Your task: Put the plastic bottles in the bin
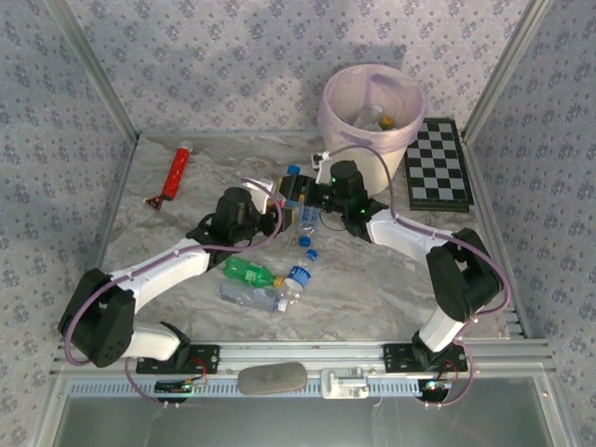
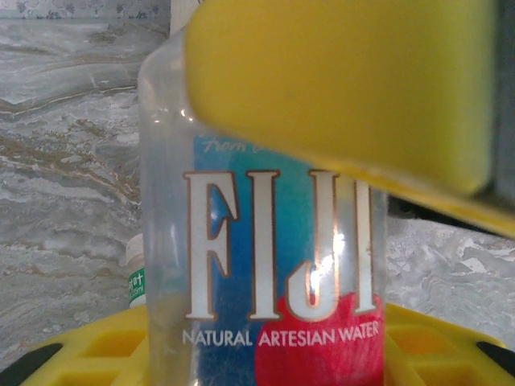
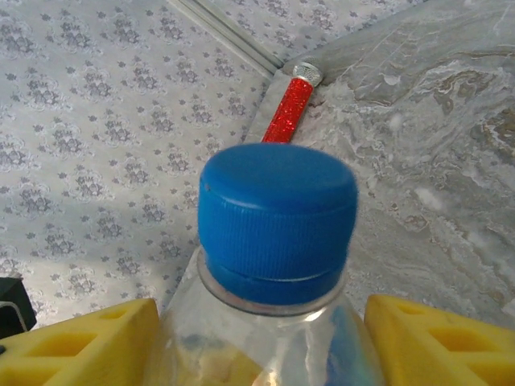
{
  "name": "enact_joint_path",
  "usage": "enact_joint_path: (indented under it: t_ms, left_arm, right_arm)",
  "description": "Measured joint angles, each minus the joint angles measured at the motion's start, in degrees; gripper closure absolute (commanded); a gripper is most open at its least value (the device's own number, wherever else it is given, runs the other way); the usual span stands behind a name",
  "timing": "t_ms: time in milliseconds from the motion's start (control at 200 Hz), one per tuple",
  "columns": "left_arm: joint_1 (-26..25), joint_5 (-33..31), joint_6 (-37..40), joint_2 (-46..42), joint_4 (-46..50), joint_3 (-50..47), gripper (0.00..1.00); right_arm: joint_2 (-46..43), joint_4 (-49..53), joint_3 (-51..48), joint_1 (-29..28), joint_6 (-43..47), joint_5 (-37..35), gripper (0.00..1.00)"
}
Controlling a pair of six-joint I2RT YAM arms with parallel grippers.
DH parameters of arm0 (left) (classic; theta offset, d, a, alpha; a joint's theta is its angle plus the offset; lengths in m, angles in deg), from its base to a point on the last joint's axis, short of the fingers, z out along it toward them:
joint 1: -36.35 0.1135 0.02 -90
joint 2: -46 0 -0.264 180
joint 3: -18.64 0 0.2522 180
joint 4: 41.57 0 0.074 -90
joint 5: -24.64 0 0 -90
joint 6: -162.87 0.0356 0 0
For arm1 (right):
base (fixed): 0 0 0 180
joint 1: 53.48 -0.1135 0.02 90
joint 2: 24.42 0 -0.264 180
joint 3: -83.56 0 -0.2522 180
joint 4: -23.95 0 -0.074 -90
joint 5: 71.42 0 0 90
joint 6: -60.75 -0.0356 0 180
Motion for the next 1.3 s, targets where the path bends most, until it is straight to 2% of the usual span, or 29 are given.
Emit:
enact_joint_path:
  t_ms: [140, 260, 355, 405, 525, 610, 775, 894, 1124, 1299]
  left_arm:
    - [-0.1, -0.4, 0.0, 0.0, -0.1, 0.0, 0.57]
    - [-0.1, -0.6, 0.0, 0.0, -0.7, 0.0, 0.54]
    - [-0.1, -0.8, 0.0, 0.0, -0.9, 0.0, 0.48]
    - [-0.1, -0.9, -0.2, -0.2, -1.0, -0.1, 0.44]
    - [-0.1, -1.6, -0.2, -1.0, -1.3, -0.9, 0.20]
    - [-0.1, -2.8, -0.9, -1.8, -1.3, -1.0, 0.11]
    - [0.5, -6.5, -2.1, -5.3, -1.3, -3.0, 0.04]
    - [3.2, -9.8, -4.9, -8.2, -1.3, -5.4, 0.00]
    - [10.9, -16.6, -14.1, -10.1, 2.3, -8.9, 0.00]
    - [13.9, -18.9, -20.0, -10.4, 5.0, -12.1, 0.00]
  right_arm:
    - [0.0, 0.6, 0.0, -0.8, -0.1, 0.0, 0.28]
    - [0.0, 1.2, 0.0, -1.1, -0.1, 0.0, 0.36]
    - [0.0, 1.4, 0.0, -1.0, -0.4, 0.0, 0.43]
    - [0.0, 1.6, 0.0, -1.0, -0.5, -0.1, 0.46]
    - [0.0, 2.0, 0.0, -1.0, -0.2, 0.0, 0.47]
    - [0.0, 3.3, 0.0, -0.6, 0.7, -0.1, 0.47]
    - [-1.8, 11.5, 2.3, 1.6, 5.8, -3.2, 0.47]
    - [-5.0, 19.5, 6.4, 2.7, 12.5, -8.3, 0.47]
    - [-10.2, 30.4, 17.8, 3.7, 25.2, -16.6, 0.48]
    - [-10.1, 35.6, 27.7, 8.1, 30.1, -19.3, 0.50]
